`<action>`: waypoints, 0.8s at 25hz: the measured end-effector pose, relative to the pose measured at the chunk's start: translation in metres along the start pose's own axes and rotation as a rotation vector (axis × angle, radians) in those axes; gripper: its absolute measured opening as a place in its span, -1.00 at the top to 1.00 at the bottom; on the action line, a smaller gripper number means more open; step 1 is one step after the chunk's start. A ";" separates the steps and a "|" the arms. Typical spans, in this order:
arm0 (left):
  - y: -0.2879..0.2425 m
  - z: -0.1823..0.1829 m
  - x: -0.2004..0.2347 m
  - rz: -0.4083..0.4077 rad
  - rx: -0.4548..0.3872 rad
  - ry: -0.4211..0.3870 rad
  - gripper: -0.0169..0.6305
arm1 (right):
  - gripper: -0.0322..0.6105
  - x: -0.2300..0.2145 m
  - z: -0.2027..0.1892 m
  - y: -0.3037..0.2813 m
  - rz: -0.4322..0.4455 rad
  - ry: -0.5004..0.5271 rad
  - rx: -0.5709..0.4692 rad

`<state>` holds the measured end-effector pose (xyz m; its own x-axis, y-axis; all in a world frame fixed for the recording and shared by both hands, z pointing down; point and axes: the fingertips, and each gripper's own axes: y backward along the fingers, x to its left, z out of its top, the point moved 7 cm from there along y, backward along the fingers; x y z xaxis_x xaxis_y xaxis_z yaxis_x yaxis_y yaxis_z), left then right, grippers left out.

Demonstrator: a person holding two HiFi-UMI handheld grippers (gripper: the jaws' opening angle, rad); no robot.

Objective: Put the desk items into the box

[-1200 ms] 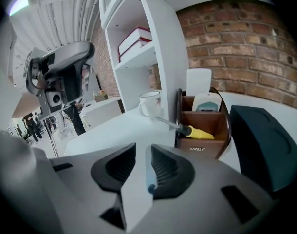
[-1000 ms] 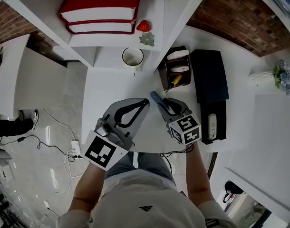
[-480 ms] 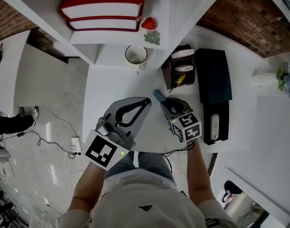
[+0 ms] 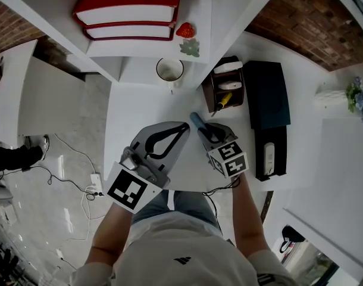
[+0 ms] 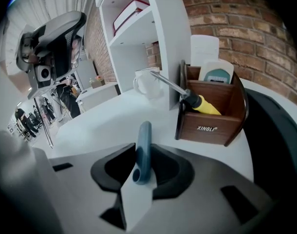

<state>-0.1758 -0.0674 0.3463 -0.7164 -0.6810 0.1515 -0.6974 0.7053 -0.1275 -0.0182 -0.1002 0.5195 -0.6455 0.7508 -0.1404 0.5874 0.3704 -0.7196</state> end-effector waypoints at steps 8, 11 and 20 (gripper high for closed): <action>-0.003 0.004 -0.005 -0.026 -0.010 -0.004 0.91 | 0.58 0.008 0.010 0.020 -0.013 -0.023 -0.077; -0.008 0.005 -0.010 -0.055 -0.011 -0.011 0.91 | 0.59 0.010 0.017 0.033 -0.028 -0.024 -0.113; -0.029 0.013 -0.036 -0.184 -0.023 -0.038 0.91 | 0.65 0.010 0.021 0.078 -0.110 -0.083 -0.222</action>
<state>-0.1306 -0.0659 0.3319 -0.5776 -0.8055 0.1326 -0.8162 0.5723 -0.0791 0.0111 -0.0752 0.4481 -0.7441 0.6550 -0.1314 0.5980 0.5654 -0.5680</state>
